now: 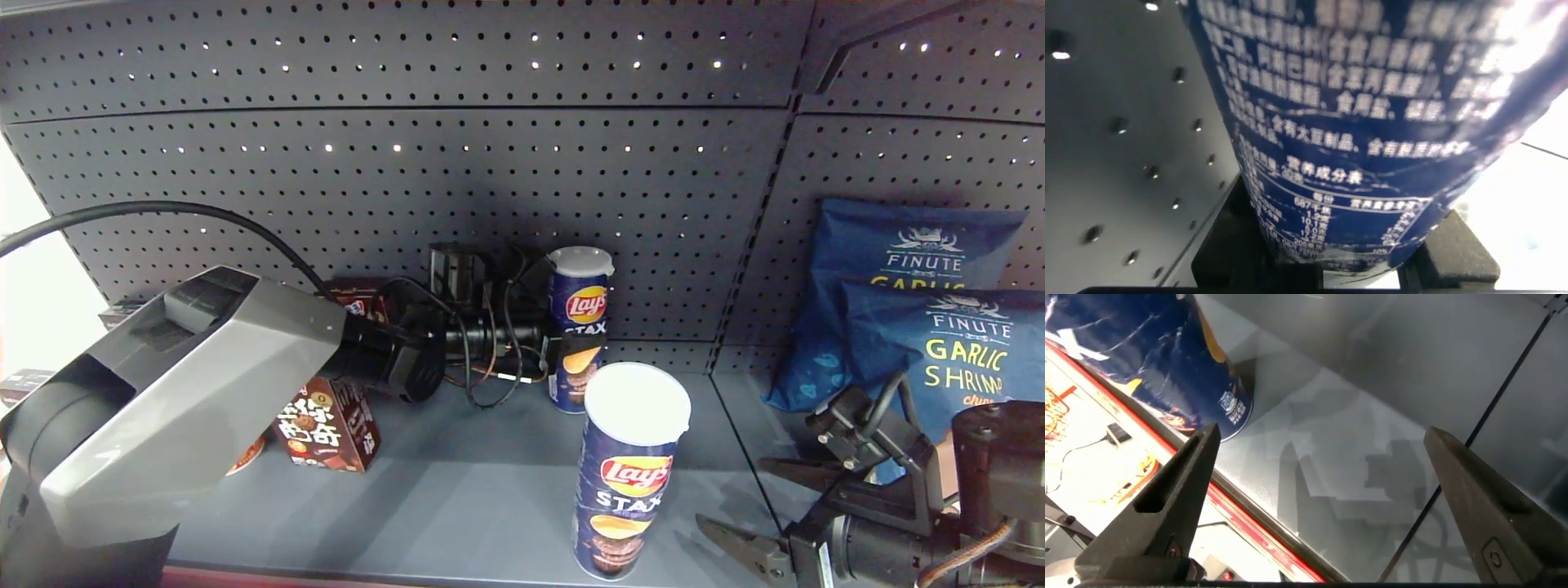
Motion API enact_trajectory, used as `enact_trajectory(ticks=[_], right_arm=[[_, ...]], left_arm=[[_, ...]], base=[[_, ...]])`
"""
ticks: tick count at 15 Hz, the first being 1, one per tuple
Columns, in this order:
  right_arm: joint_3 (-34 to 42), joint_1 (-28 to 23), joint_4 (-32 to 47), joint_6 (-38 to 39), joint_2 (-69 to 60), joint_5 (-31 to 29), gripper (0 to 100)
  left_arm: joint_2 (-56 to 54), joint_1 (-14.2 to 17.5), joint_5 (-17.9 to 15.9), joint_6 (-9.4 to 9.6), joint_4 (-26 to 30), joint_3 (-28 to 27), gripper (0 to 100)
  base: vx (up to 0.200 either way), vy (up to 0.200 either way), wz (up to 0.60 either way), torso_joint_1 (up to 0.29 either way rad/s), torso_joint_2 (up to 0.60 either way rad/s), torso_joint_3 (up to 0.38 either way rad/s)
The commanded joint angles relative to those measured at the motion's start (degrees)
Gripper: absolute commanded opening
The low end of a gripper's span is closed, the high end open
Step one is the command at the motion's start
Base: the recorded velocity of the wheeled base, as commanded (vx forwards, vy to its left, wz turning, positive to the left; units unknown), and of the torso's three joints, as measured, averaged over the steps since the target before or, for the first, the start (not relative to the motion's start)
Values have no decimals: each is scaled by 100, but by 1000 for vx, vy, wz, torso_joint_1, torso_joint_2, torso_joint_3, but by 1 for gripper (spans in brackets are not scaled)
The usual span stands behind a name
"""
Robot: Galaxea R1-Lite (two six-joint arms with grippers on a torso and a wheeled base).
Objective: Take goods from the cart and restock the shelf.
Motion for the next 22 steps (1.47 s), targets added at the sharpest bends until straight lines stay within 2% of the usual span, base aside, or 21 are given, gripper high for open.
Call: enact_trajectory(ticks=[1, 2, 3, 6, 7, 9, 10, 11, 12, 14, 16, 19, 21, 22], right_arm=[[-8, 2, -5, -1, 13, 1, 100], [-8, 2, 4, -1, 13, 1, 100], [-17, 2, 4, -1, 13, 1, 100], [9, 2, 4, -1, 22, 1, 100], [9, 2, 13, -1, 39, 1, 100], [9, 2, 4, -1, 154, 10, 100], [9, 2, -5, -1, 162, 10, 100], [9, 2, -31, -1, 303, 19, 100], [27, 2, -84, -1, 356, 27, 100], [53, 10, -163, -1, 444, 45, 100], [141, 10, -163, -1, 488, 89, 100], [484, 10, -172, -36, 435, 115, 100], [405, 10, -163, -36, 461, 54, 100], [379, 10, -154, -36, 470, 27, 100]], left_arm=[[42, -7, 2, 55, -3, 0, 0], [42, -7, 2, 63, 6, 0, 0], [77, -7, 2, 116, -3, 36, 100], [25, 19, 11, 134, -20, 167, 100], [-81, 46, 19, 195, -38, 282, 100], [-494, 151, 55, 345, -47, 835, 100], [-520, 160, 55, 345, -55, 888, 100], [-951, 195, 116, 468, -73, 1503, 100], [-1136, 204, 169, 520, -82, 1758, 100], [-1558, 204, 362, 529, -91, 2092, 100], [-1733, 195, 476, 520, -82, 2171, 100], [-2252, 186, 925, 477, -47, 2189, 100], [-2665, 107, 1628, 459, 41, 2365, 100], [-2893, 37, 2094, 459, 182, 2488, 100]], base=[[0, 0, 0, 0, 0, 0], [0, 0, 0, 0, 0, 0], [0, 0, 0, 0, 0, 0], [0, 0, 0, 0, 0, 0], [0, 0, 0, 0, 0, 0], [0, 0, 0, 0, 0, 0], [0, 0, 0, 0, 0, 0], [0, 0, 0, 0, 0, 0], [0, 0, 0, 0, 0, 0], [0, 0, 0, 0, 0, 0], [0, 0, 0, 0, 0, 0], [0, 0, 0, 0, 0, 0], [0, 0, 0, 0, 0, 0], [0, 0, 0, 0, 0, 0]])
